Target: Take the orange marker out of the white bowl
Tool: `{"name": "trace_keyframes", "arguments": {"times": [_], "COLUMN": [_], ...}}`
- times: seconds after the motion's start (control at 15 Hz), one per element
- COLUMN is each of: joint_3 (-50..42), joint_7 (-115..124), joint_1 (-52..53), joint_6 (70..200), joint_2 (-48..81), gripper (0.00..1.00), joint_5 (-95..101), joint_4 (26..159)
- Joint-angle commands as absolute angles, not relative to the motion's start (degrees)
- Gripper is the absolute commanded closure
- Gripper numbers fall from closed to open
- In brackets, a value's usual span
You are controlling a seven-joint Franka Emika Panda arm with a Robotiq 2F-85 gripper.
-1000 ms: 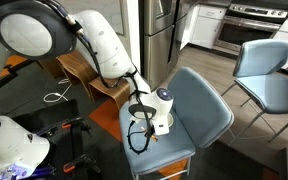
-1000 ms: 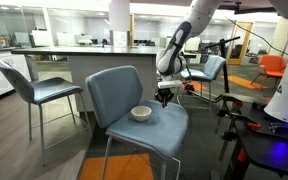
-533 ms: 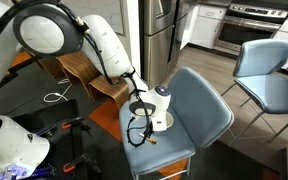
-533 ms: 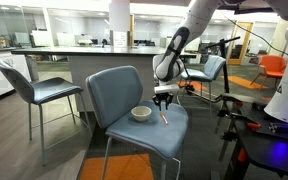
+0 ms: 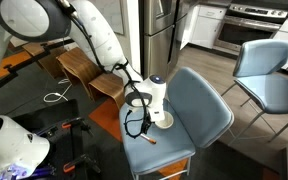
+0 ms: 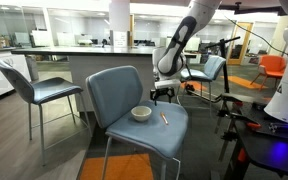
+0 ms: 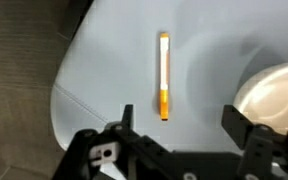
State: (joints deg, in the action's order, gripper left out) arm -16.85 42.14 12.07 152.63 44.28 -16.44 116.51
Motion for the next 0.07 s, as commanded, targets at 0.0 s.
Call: {"name": "trace_keyframes", "arguments": {"times": [0.0], "joint_3": [-14.72], "joint_7": [37.86], "joint_1": [11.28], "joint_6": [154.36], "joint_2": [35.77], "gripper": [0.00], "joint_5": [-14.35], "joint_4": [123.94]}}
